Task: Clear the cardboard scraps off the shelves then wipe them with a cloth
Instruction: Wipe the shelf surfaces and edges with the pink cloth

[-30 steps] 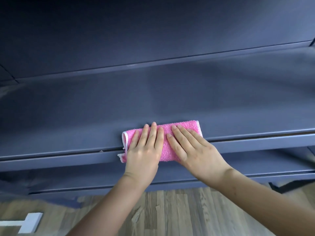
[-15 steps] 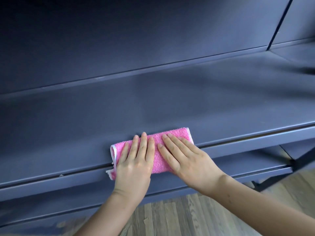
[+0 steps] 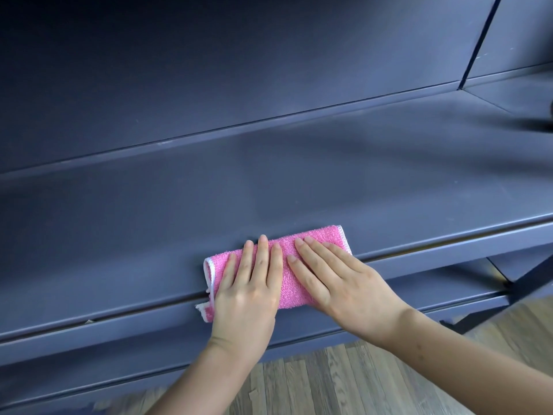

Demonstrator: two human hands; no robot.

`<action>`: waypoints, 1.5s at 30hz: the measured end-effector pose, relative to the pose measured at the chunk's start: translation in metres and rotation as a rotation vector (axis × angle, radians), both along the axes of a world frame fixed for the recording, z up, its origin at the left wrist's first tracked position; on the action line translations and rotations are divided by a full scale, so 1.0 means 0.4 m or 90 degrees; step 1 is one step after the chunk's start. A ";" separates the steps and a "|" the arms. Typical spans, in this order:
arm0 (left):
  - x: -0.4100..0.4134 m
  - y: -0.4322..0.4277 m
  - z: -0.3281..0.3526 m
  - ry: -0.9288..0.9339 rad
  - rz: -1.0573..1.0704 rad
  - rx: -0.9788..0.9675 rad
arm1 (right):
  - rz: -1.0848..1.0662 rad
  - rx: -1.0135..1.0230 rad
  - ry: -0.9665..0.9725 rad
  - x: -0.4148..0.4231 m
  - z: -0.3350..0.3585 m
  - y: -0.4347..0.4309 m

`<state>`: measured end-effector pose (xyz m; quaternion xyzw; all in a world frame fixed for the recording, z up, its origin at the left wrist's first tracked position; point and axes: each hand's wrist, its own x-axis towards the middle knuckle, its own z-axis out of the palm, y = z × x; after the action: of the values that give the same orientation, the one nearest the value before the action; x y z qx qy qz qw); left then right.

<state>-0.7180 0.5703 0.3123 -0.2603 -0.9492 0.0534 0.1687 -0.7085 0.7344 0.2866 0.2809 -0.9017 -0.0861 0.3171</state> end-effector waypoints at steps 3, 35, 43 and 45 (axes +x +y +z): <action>0.002 0.018 0.001 0.003 -0.003 -0.002 | -0.007 0.006 -0.004 0.002 -0.001 0.018; 0.009 0.507 -0.024 0.048 -0.072 0.049 | -0.074 -0.002 0.030 0.041 0.000 0.523; 0.015 0.655 -0.012 0.025 -0.143 -0.001 | -0.147 -0.004 0.017 0.071 0.006 0.653; 0.015 0.670 -0.012 0.031 -0.156 -0.039 | -0.158 -0.011 0.018 0.073 -0.003 0.671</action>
<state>-0.7120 0.8383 0.3074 -0.3778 -0.9039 0.0677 0.1891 -0.6792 1.0028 0.2854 0.1633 -0.9257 -0.1210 0.3191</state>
